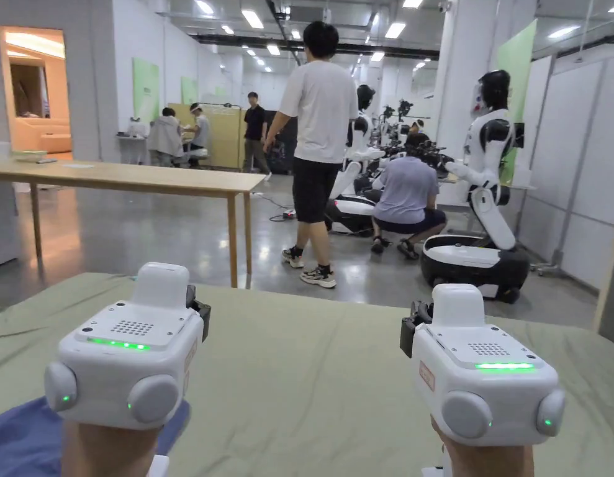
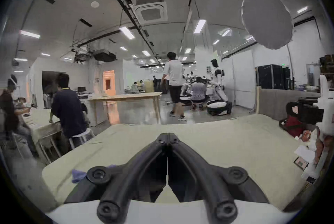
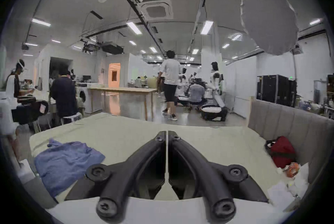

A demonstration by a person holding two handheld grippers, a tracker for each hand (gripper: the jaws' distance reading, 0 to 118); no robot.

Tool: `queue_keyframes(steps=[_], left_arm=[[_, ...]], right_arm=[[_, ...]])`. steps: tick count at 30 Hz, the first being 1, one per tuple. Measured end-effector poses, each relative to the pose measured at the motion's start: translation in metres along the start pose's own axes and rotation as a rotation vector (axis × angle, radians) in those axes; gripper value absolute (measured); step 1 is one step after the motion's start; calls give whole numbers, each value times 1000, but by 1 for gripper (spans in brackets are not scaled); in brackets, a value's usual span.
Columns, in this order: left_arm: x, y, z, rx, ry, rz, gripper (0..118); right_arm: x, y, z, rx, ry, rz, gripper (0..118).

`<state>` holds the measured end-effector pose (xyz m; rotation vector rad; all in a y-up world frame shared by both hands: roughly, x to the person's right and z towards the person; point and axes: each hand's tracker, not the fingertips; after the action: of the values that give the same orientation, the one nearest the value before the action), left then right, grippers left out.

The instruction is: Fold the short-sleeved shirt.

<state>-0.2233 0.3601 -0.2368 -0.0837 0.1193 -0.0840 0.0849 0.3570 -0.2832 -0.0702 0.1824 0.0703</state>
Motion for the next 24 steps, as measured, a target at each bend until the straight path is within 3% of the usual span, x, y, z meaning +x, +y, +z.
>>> queue_keyframes(steps=[4, 7, 12, 13, 14, 16, 17, 19, 24], left_arm=[[-62, -12, 16, -104, 86, -37, 0], [-105, -27, 6, -352, 85, -43, 0], [-146, -69, -5, -561, 69, 36, 0], [-147, -77, -12, -569, 64, 47, 5], [-148, -88, -22, -570, 58, 63, 16], [-151, -103, -35, -611, 45, 99, 91], [-148, -114, -50, -648, 18, 109, 118], [-144, -132, -77, -599, 7, 109, 118], [-166, -196, -160, -731, -11, 124, 118]], right_arm=[[-62, -8, -14, -25, 162, -18, 3], [-103, -19, -21, -48, 265, -26, 3], [-146, -45, -37, -101, 341, -2, 3], [-150, -50, -41, -113, 350, 6, 3], [-155, -56, -47, -127, 355, 18, 3], [-161, -65, -56, -143, 355, 43, 3], [-163, -70, -61, -153, 355, 57, 3], [-165, -79, -71, -170, 351, 75, 3], [-165, -106, -99, -241, 333, 87, 3]])
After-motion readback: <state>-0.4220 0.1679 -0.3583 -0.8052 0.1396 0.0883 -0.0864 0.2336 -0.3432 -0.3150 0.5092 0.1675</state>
